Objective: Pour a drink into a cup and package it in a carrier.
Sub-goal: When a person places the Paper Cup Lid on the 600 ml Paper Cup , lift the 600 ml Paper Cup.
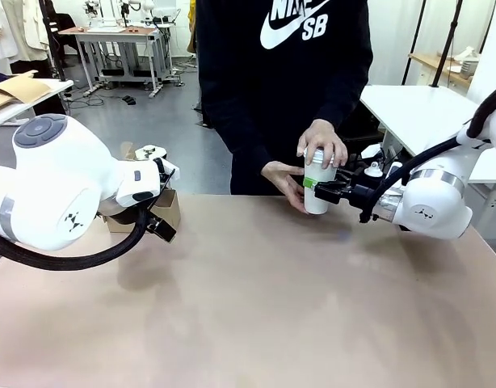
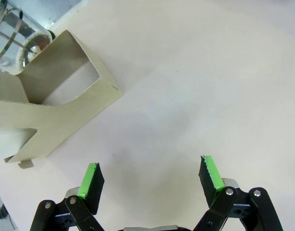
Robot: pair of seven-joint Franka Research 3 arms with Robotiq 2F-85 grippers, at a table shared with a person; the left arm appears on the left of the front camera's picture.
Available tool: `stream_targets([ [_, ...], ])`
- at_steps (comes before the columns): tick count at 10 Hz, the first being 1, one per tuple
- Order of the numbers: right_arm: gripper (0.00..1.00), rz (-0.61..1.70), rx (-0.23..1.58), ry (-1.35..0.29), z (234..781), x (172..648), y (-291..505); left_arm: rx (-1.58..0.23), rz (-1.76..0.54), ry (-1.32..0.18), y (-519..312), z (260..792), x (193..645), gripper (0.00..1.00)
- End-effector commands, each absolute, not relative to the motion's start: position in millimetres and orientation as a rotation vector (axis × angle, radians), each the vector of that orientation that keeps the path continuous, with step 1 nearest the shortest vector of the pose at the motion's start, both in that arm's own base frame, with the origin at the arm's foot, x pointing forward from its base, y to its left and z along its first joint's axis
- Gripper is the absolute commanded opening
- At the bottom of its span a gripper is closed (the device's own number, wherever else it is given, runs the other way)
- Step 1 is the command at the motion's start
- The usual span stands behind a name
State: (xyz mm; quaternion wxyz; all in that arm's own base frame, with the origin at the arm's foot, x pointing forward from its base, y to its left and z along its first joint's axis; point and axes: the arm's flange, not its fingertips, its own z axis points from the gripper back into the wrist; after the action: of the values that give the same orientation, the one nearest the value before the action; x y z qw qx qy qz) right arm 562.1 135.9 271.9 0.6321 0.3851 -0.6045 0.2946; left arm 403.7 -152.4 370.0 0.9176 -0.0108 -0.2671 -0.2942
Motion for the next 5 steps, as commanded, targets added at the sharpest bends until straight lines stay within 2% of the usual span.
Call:
stream_targets([
  [1,0.8,0.66,0.88,-1.397,279.2,562.7,140.9,-0.025,-0.604,-0.55,-151.8,370.3,403.6,1.0],
  [5,0.8,0.66,0.88,-1.397,279.2,562.7,140.9,-0.025,-0.604,-0.55,-151.8,370.3,403.6,1.0],
])
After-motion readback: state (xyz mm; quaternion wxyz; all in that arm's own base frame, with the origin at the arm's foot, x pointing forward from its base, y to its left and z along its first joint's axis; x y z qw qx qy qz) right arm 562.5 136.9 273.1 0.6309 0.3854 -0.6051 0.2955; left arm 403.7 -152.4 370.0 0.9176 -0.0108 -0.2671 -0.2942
